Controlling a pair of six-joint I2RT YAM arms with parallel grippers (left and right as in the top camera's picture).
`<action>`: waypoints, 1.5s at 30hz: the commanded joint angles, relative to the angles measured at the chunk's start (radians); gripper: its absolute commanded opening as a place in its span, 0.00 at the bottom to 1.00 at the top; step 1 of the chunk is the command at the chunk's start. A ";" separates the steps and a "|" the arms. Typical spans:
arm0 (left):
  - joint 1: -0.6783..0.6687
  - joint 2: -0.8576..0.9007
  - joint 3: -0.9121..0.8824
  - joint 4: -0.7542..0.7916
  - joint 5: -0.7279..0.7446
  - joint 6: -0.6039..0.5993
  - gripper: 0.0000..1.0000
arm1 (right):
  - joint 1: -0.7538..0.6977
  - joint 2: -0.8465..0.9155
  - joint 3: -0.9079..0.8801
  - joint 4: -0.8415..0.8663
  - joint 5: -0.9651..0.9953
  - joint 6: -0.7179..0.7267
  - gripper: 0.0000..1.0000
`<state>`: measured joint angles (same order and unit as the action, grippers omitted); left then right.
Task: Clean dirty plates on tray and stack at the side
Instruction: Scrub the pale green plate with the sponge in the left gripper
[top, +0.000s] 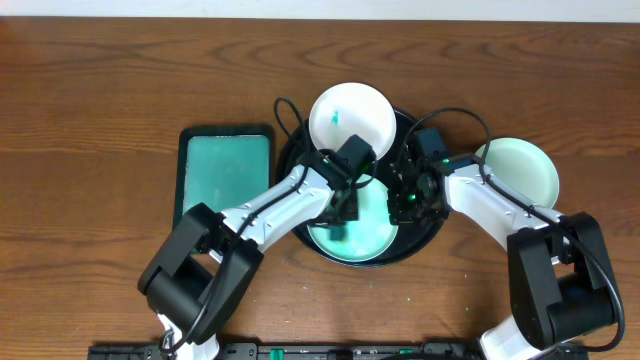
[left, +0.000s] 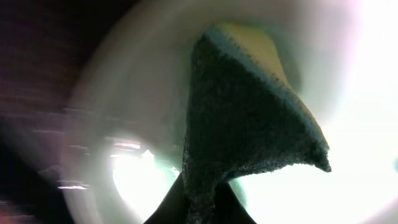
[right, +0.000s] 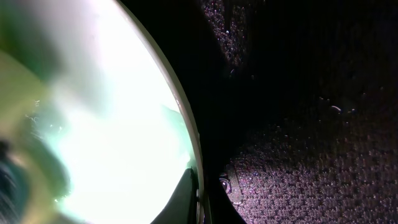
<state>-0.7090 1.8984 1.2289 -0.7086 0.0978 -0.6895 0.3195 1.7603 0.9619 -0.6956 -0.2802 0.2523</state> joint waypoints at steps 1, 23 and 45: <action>0.055 0.052 -0.015 -0.061 -0.369 0.116 0.07 | 0.023 0.037 -0.018 -0.018 0.029 -0.006 0.01; -0.076 0.082 -0.054 0.263 0.433 0.097 0.07 | 0.023 0.037 -0.018 -0.031 0.043 -0.006 0.01; -0.022 0.019 0.018 -0.192 -0.312 -0.082 0.07 | 0.023 0.037 -0.018 -0.038 0.043 -0.006 0.01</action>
<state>-0.7586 1.9091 1.2594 -0.8341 0.1143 -0.7441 0.3340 1.7626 0.9630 -0.7170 -0.2932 0.2630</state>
